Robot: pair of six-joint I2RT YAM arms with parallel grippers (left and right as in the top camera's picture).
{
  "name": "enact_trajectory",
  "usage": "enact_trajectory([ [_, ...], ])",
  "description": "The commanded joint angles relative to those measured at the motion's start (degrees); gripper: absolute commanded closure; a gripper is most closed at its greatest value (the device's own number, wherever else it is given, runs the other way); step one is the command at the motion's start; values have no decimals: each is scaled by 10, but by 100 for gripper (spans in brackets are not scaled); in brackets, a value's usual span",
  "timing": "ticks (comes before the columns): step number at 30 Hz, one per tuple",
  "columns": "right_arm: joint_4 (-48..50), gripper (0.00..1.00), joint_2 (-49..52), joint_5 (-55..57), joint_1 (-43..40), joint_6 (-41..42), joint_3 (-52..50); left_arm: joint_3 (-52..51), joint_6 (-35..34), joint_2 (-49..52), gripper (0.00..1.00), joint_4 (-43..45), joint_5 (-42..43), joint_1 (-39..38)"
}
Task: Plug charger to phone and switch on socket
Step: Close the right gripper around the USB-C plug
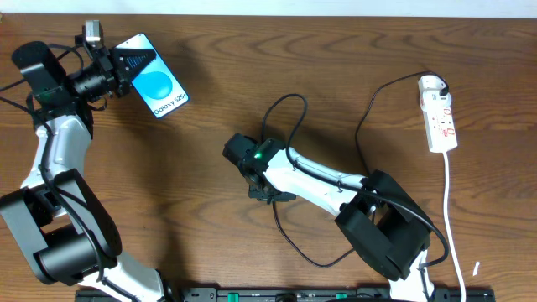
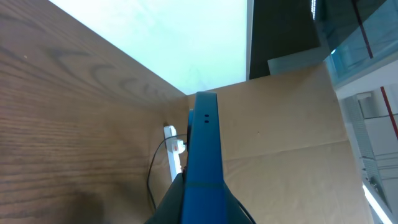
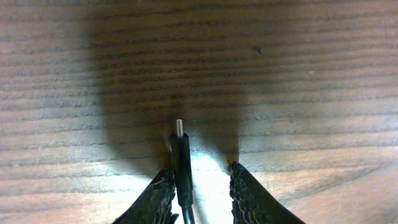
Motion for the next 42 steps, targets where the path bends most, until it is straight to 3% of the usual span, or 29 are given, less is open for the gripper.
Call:
enact_trajectory([
  [1,4,73,2,2,3,56,2,2,9,-17,92,3,13,0],
  [28,14,66,22,13,3,84,2,2,10,-17,93,3,14,0],
  [42,14,70,32,9,2,84,2,2,10,-17,93,3,14,0],
])
